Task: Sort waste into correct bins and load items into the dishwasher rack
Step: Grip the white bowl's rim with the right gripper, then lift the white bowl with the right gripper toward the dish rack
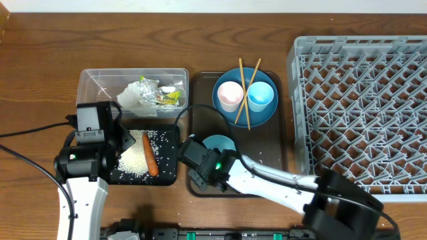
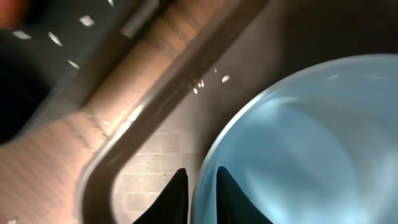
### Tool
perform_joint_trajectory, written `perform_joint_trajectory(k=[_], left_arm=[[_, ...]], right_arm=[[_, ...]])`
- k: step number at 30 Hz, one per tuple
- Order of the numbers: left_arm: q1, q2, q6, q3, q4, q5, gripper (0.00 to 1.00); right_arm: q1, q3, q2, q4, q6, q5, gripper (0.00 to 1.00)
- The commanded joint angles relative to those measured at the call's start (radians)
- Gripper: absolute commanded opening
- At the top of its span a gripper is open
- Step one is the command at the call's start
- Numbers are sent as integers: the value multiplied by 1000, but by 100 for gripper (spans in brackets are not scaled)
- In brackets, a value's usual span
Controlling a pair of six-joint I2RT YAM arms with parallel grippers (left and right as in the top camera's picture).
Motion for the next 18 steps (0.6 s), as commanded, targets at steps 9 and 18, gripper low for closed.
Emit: perform_joint_trajectory(k=[9,18], left_arm=[[6,1,2,-8,-11,2,57],[6,1,2,-8,-15,2,58]], right_arm=[[-4,4,-124,-35,3,13,18],[11,4,-30,-39,29,10,28]])
